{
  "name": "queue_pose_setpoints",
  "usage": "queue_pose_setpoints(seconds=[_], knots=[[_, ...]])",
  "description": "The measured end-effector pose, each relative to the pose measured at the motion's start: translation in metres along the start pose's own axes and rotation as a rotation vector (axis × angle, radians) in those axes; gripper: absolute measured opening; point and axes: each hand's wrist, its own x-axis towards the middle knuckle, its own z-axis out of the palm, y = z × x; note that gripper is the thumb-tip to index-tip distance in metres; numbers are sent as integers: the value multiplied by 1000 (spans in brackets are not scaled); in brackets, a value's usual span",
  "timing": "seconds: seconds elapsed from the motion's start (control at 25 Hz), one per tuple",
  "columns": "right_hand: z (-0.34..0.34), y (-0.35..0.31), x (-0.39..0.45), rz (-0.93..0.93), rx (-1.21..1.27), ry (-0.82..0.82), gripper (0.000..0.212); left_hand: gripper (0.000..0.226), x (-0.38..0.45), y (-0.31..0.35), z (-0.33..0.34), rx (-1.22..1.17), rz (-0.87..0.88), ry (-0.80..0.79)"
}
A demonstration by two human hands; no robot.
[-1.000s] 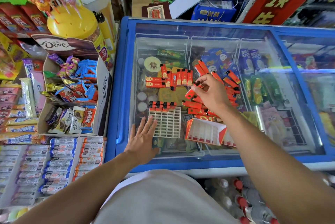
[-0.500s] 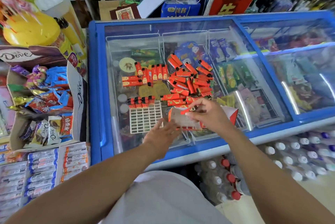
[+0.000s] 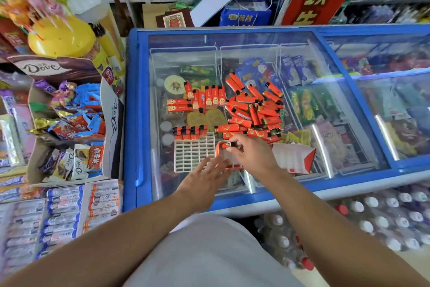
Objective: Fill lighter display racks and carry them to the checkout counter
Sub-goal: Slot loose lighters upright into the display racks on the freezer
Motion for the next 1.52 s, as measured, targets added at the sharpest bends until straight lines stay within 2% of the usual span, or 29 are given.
queue_pose_setpoints(seconds=[0.16,0.4,0.56,0.72,0.88,0.96,1.08,1.2,1.4,1.52], knots=[[10,3,4,-25,-65,-4,25,84,-9,-7,9,-22,7,40],[8,1,12,-74,-76,-13,32,65,-7,-9,3,-316,-142,203],[10,5,15,-88,-66,11,29,74,-6,-12,9,-357,-235,102],[11,7,14,-129,-36,45,28,89,-3,-12,15,-318,-188,-3],[3,3,18,-186,87,228,16,95,-1,-13,20,-275,-171,-75],[-7,4,38,-102,36,162,17,97,0,-13,18,-252,-174,-100],[-4,10,75,-52,-155,-116,36,98,3,-12,16,-259,-190,-133],[11,11,102,-67,-257,-308,43,97,6,-12,14,-277,-192,-160],[26,6,118,-70,-334,-326,37,92,3,-14,12,-318,-168,-139],[13,1,112,-89,-260,-240,31,87,0,-17,13,-369,-150,-108]])
